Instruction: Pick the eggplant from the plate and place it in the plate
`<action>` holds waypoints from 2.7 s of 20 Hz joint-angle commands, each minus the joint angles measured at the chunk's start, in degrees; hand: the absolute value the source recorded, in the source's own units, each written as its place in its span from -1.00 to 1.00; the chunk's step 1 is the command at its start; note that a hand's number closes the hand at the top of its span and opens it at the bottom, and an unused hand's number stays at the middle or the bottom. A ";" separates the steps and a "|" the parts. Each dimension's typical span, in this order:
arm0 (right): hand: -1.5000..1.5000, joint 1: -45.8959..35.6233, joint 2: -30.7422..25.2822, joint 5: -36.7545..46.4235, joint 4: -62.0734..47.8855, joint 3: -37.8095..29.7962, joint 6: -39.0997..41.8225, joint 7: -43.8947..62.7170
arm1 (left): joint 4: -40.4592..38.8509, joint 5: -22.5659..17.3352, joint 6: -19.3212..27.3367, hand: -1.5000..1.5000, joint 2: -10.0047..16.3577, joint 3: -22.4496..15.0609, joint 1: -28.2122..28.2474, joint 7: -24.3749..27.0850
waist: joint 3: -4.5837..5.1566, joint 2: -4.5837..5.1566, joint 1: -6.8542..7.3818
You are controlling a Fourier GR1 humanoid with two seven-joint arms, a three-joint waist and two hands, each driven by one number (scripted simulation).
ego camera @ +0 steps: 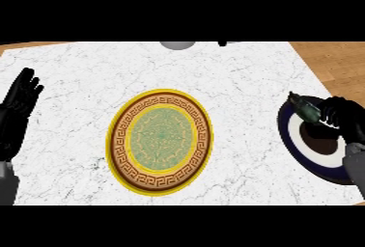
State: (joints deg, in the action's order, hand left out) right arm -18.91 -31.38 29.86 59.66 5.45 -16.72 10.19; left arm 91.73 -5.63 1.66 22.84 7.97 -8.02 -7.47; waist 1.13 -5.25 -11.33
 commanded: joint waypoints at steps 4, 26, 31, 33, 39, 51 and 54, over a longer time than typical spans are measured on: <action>1.00 -0.17 10.03 3.89 17.19 6.87 -5.19 9.51 | 0.09 -0.65 -0.99 0.00 -0.21 -0.41 -0.30 0.37 | -0.12 1.13 1.90; 1.00 -19.29 31.28 35.69 31.33 25.46 7.26 69.74 | 1.98 -0.38 -3.40 0.00 -3.61 -5.75 -7.60 -0.97 | -1.08 5.11 11.98; 1.00 -21.58 31.33 32.51 15.95 25.84 -0.52 65.55 | -0.66 0.33 -3.09 0.00 -4.74 -5.85 -9.73 0.31 | -1.11 5.53 12.74; 1.00 -24.20 31.34 28.26 11.97 25.01 -0.84 64.83 | -0.73 0.69 -3.90 0.00 -5.39 -6.87 -7.76 2.03 | -1.11 5.64 13.34; -1.00 -22.93 31.35 23.46 6.03 22.93 -13.31 62.81 | -1.89 1.25 -3.44 0.00 -4.78 -6.11 -11.42 1.19 | -1.17 5.96 14.06; -1.00 -26.43 31.36 20.78 2.98 20.87 -39.47 52.56 | -0.49 1.40 -3.95 0.00 -5.77 -6.66 -8.80 1.49 | -1.18 5.40 13.64; -1.00 -23.83 31.36 20.11 5.65 21.58 -44.26 52.20 | 1.43 1.28 -3.10 0.00 -6.31 -6.45 -7.38 0.33 | -1.18 5.16 12.99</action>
State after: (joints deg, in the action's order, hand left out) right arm -44.15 -0.32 49.67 63.53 26.02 -49.57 58.58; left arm 90.99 -4.13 -1.79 16.81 1.58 -16.58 -5.56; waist -0.03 0.23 2.11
